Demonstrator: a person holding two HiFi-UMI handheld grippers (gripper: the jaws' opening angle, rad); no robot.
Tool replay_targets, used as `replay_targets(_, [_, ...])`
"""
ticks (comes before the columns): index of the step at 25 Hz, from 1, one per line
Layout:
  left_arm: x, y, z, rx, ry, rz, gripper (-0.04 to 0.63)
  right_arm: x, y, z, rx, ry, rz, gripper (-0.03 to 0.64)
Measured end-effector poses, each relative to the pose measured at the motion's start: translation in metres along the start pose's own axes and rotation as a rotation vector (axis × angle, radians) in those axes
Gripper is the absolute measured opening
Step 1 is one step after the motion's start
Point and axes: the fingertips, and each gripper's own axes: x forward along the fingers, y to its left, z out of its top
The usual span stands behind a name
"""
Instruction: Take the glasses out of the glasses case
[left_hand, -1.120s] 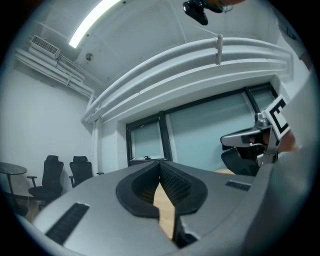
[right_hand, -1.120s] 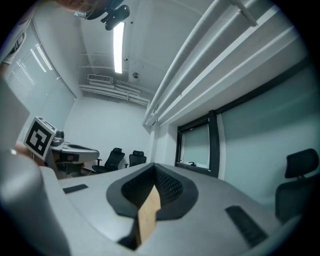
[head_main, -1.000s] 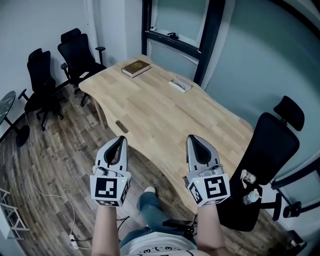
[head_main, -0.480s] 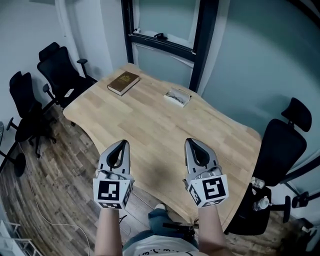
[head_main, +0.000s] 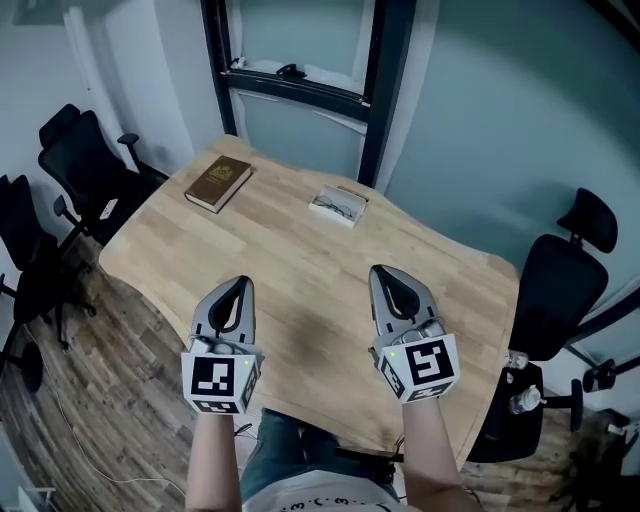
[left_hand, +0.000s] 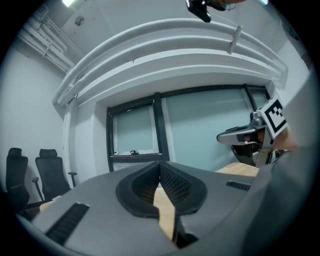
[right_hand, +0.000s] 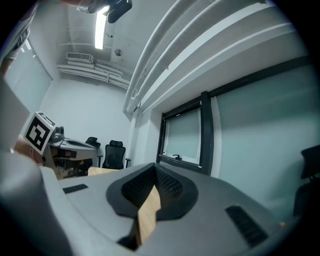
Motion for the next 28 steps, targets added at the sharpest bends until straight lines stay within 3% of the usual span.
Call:
replay_targets(9, [0.096,0.05,-0.006,-0.025,-0.018,-0.113,0.015,0.089,-0.02,-0.026,-0.001,0.104,-0.032,0.017])
replay_targets(12, [0.128,0.065,-0.013,-0.035,-0.011,-0.144,0.015,0.128,-0.029,-0.042,0.015,0.157,-0.005,0.161])
replay_targets(15, [0.155,0.076,-0.025,-0.047,0.002,-0.174,0.015,0.168,-0.04,-0.062,-0.032,0.223,0.02,0.151])
replay_targets(21, [0.2,0.086,-0.058,-0.077,0.04,-0.228,0.015,0.248,-0.065,-0.118,-0.185,0.453,0.147,0.136])
replay_targets(28, [0.229,0.1,-0.093,-0.097,0.091,-0.261,0.015,0.317,-0.081,-0.214,-0.317,0.737,0.286,0.122])
